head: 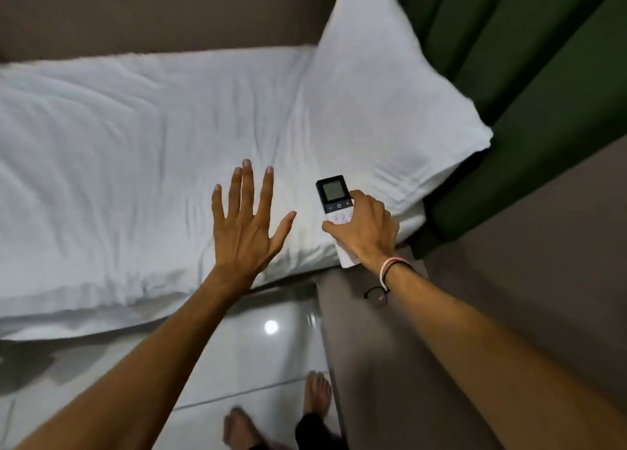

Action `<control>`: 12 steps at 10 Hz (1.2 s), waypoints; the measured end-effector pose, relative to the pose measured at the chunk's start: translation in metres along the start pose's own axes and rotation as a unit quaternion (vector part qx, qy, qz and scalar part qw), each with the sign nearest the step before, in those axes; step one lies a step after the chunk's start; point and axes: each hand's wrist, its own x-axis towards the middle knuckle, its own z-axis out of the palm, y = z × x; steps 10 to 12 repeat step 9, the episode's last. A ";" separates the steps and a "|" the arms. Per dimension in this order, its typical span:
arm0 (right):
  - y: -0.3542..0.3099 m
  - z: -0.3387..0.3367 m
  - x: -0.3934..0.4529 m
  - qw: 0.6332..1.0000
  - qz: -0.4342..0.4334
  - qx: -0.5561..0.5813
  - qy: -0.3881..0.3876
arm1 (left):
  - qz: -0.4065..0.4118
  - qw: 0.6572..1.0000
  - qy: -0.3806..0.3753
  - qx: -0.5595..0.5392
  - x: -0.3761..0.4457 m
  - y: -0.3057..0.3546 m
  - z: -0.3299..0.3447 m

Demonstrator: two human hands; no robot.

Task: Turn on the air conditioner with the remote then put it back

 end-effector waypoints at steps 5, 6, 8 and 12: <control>0.253 0.232 -0.005 0.965 0.167 -0.073 -0.186 | 0.051 0.986 -0.157 -0.018 -0.144 0.056 0.263; 0.267 0.252 -0.009 0.964 0.166 -0.092 -0.186 | 0.055 0.987 -0.153 -0.013 -0.150 0.054 0.281; 0.272 0.261 -0.011 0.963 0.134 -0.142 -0.183 | 0.056 0.986 -0.158 0.001 -0.154 0.052 0.281; 0.263 0.249 -0.011 0.963 0.099 -0.196 -0.153 | 0.047 0.986 -0.158 0.004 -0.147 0.052 0.268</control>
